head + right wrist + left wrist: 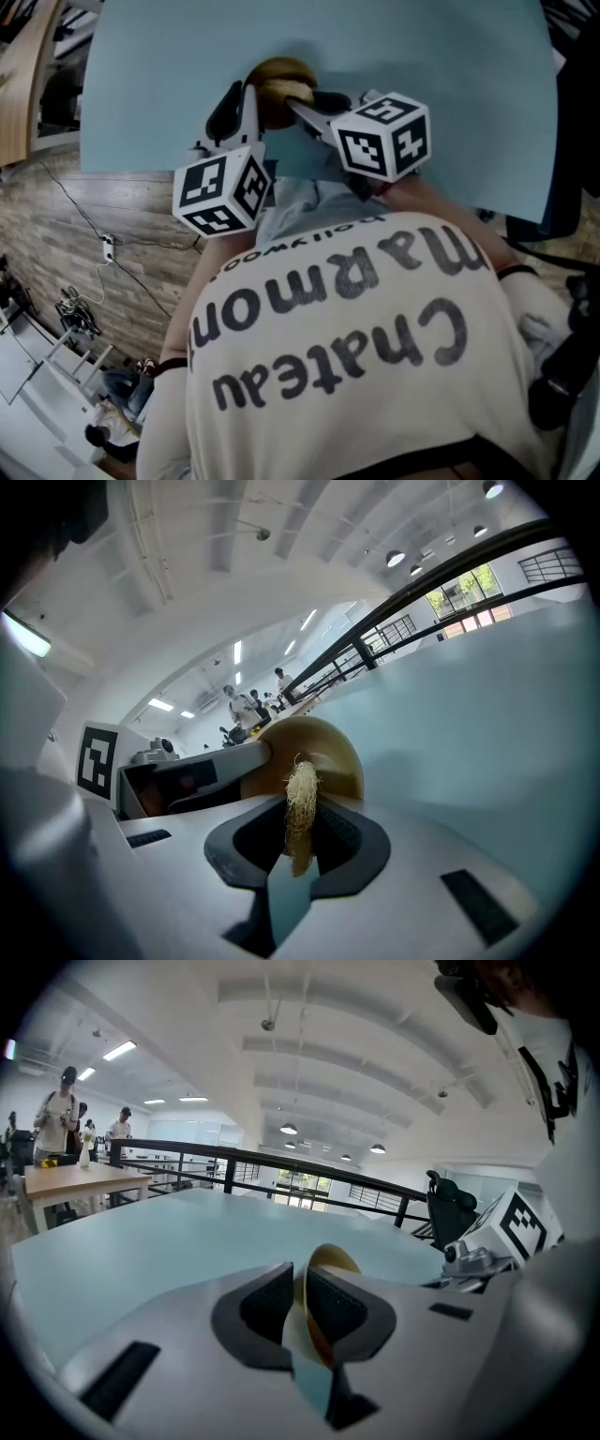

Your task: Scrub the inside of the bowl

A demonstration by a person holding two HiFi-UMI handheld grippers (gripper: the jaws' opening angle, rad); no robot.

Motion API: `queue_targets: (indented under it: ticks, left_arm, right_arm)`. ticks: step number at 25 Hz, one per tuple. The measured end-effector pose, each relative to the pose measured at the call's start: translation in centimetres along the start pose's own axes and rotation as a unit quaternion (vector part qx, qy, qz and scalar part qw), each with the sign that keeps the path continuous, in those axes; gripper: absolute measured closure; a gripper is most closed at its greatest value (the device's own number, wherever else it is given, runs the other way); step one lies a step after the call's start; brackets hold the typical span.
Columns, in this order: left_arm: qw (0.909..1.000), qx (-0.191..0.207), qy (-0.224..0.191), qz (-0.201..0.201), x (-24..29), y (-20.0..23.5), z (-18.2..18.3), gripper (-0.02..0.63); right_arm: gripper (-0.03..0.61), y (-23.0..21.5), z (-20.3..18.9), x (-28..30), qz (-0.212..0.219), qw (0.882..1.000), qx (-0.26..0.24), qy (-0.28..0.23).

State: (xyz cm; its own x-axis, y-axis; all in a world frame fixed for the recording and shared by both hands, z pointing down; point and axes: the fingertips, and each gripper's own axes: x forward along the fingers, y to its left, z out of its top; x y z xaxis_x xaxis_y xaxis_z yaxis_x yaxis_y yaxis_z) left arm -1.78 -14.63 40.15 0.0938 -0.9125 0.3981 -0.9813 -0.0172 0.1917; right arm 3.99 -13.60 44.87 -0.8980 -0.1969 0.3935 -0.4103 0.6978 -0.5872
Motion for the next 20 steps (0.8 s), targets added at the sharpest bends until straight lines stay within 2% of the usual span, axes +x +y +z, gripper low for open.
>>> queue_targets:
  ticks: [10,20]
  left_arm:
    - [0.9998,-0.013,0.013,-0.008,0.0,-0.5,-0.6,0.569]
    - [0.9995,-0.010,0.022,-0.018,0.2,-0.8,-0.6,0.571]
  right_arm:
    - [0.514,0.6,-0.6,0.6,0.030,0.999,0.031,0.009]
    - [0.514,1.4,0.0,0.6,0.060,0.995,0.074,-0.001]
